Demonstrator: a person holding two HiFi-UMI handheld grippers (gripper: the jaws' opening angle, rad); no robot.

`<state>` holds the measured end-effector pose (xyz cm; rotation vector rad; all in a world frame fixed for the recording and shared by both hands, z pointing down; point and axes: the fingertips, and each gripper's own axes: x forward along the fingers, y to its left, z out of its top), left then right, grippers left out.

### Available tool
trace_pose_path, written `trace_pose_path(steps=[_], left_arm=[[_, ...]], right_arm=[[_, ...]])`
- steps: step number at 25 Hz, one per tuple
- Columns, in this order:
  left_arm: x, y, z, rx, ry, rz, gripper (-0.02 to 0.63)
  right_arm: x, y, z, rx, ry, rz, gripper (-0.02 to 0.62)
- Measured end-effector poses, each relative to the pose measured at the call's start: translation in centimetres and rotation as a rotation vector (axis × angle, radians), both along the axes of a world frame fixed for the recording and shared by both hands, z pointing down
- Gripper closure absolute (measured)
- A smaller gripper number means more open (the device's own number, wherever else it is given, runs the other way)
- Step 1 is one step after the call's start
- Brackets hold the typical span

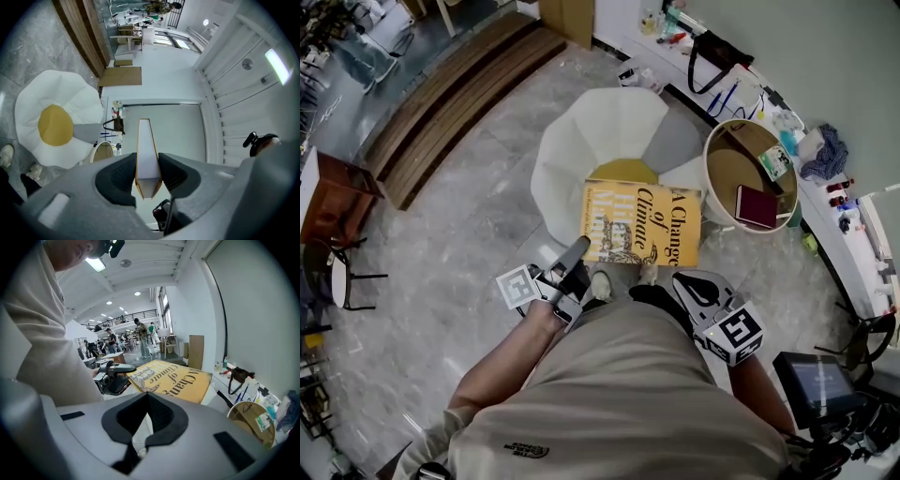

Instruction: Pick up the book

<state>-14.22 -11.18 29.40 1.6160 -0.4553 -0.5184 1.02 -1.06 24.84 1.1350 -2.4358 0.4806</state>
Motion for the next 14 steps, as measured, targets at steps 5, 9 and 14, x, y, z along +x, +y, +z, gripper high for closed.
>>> trace_pose_path(steps=[5, 9, 14], left_arm=[[0.1, 0.2, 0.5, -0.010, -0.007, 0.000, 0.456], [0.1, 0.2, 0.9, -0.011, -0.015, -0.001, 0.456], [0.2, -0.2, 1.2, 0.000, -0.022, 0.006, 0.456]], right_arm=[[-0.3, 0.2, 0.4, -0.007, 0.002, -0.005, 0.581], [-0.5, 0.1, 0.7, -0.014, 0.006, -0.018, 0.581], [-0.6, 0.0, 1.2, -0.029, 0.012, -0.022, 0.581]])
